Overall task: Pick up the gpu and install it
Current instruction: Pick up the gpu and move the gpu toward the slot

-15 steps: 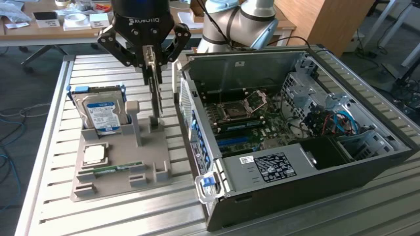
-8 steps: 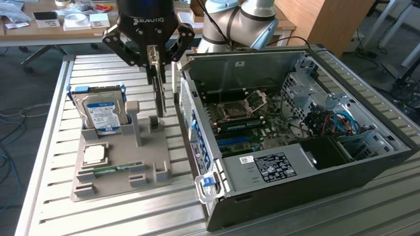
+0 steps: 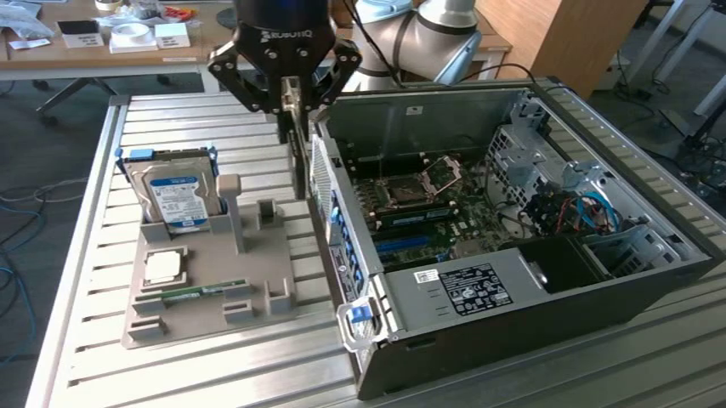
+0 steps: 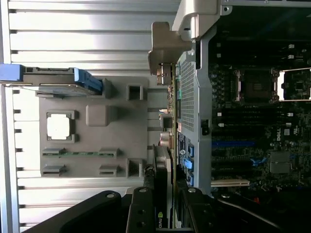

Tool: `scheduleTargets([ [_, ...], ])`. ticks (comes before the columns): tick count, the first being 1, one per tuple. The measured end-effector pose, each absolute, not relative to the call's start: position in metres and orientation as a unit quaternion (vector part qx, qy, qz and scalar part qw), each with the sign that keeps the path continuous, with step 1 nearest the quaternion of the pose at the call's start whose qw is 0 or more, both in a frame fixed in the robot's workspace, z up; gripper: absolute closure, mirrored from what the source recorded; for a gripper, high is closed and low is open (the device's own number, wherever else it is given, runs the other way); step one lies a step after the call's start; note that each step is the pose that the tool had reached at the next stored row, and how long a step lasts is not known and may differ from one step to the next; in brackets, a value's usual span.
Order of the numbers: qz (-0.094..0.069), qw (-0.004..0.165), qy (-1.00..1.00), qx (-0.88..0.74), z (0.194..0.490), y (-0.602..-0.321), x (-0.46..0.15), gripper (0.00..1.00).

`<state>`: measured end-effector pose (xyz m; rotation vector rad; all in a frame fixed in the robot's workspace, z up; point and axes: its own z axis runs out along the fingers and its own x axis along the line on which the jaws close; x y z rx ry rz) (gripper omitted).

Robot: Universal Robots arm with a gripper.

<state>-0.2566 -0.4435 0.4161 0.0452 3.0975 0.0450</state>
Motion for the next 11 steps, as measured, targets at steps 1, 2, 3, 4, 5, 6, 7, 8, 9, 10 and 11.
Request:
scheduleTargets([
  [1,0.015,0.022,1.000,0.015,0.416,-0.444,-0.253,0.73],
  [2,0.015,0.022,1.000,0.015,0.416,-0.443,-0.249,0.73],
  [3,0.015,0.022,1.000,0.015,0.416,-0.444,-0.245,0.73],
  [4,0.014,0.022,1.000,0.014,0.416,-0.444,-0.241,0.73],
  [5,0.015,0.022,1.000,0.015,0.416,-0.444,-0.238,0.73],
  [6,0.015,0.022,1.000,0.015,0.416,-0.444,-0.234,0.73],
  [7,0.015,0.022,1.000,0.015,0.416,-0.443,-0.230,0.73],
  [8,0.015,0.022,1.000,0.015,0.416,-0.443,-0.226,0.73],
  [9,0.015,0.022,1.000,0.015,0.416,-0.444,-0.222,0.73],
  [10,0.015,0.022,1.000,0.015,0.416,-0.444,-0.218,0.73],
  [11,0.015,0.022,1.000,0.015,0.416,-0.444,-0.214,0.73],
])
